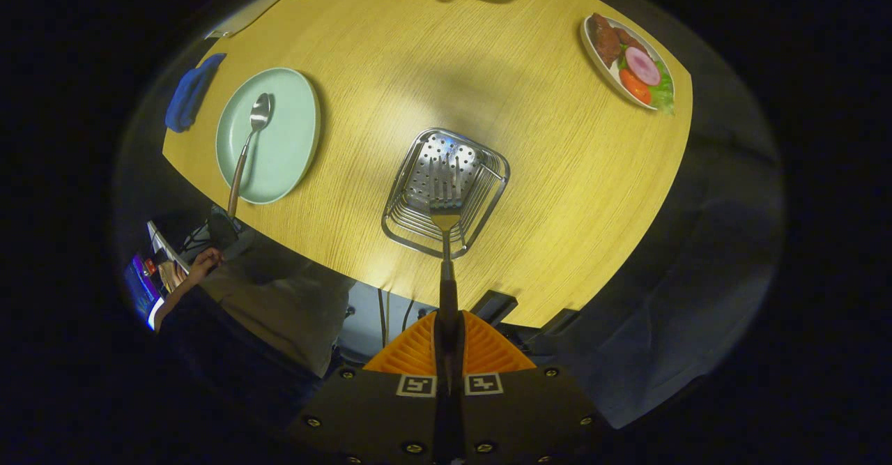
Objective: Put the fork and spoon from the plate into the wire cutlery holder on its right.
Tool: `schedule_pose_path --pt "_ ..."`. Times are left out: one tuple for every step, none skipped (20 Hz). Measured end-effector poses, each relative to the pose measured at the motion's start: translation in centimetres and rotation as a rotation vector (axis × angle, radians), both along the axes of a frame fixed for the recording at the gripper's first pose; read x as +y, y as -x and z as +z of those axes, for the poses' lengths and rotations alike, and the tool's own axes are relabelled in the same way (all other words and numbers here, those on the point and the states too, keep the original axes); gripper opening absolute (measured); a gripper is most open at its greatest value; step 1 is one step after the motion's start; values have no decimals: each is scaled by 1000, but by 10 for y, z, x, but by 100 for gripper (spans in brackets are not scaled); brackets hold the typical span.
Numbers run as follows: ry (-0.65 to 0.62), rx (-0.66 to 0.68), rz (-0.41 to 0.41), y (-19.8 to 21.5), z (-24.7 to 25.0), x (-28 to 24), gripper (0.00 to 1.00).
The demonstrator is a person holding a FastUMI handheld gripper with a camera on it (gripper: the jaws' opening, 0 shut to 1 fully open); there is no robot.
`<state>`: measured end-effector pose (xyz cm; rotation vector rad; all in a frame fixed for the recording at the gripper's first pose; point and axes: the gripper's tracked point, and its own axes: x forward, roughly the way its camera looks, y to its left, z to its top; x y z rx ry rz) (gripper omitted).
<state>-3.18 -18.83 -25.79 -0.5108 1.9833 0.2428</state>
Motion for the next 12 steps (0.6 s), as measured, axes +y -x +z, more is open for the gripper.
schedule_pose_path --pt "10 15 5 -3 -4 0 0" --pt "15 34 9 -3 -8 1 0" --pt "19 55 10 -4 -11 2 0" --pt "27 72 11 -5 -15 2 0" --pt "37 88 15 -6 -18 1 0" --pt "47 97 19 -8 -22 -1 0" --pt "51 100 19 -11 -25 0 0" --pt "53 103 14 -14 -28 2 1" --pt "53 110 12 -15 -30 3 0" --pt "58 117 10 -16 -32 2 0" --pt "67 119 6 -19 -34 2 0" --pt "74 120 -2 -21 -34 2 0"
